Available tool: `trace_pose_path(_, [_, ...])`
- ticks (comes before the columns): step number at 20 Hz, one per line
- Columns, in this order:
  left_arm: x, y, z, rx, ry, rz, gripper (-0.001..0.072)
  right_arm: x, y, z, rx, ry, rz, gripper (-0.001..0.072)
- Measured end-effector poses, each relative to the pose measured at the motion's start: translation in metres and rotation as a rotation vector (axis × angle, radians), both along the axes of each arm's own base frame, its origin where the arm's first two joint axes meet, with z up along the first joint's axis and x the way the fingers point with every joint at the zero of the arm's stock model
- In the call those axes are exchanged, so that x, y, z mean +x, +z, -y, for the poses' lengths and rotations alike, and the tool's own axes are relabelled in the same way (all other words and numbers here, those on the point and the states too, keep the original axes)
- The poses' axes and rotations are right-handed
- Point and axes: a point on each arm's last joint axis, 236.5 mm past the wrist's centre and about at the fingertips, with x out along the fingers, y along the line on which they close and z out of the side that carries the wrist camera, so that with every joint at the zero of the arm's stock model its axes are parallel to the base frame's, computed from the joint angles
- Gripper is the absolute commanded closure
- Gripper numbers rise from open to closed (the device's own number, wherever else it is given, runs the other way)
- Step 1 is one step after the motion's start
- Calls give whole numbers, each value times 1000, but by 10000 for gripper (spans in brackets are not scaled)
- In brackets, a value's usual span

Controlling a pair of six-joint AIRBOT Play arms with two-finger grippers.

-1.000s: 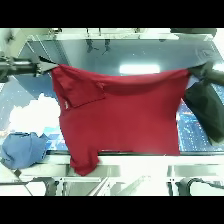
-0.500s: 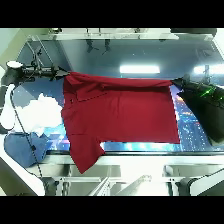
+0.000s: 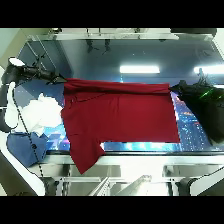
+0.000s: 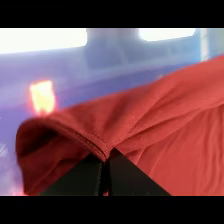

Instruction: Fold the shirts.

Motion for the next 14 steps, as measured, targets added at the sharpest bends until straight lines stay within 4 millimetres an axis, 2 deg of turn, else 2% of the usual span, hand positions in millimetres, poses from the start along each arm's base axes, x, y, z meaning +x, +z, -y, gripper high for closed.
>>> trace_pose_path(6, [-20,-11,-4,48,-48,-76,699,-9,-12,4,-49,25,-39,694])
trace_pose_path(7, [-21,-11,-4,51,-51,-83,649,-9,-13,4,-53,27,-40,670])
trace_pose_path(8, [-23,-12,-4,56,-56,-88,454,-9,-13,5,-58,27,-41,528])
trace_pose_path(9, [-25,-13,-4,60,-60,-95,432,-9,-14,6,-65,27,-40,442])
trace_pose_path(12, [-34,-5,0,59,-91,-111,434,-10,-7,10,-94,32,-27,440])
trace_pose_path(13, [-36,2,0,57,-91,-113,436,-9,2,13,-104,28,-11,434])
trace_pose_path(14, [-38,12,-1,56,-86,-111,438,-8,15,15,-108,31,10,383])
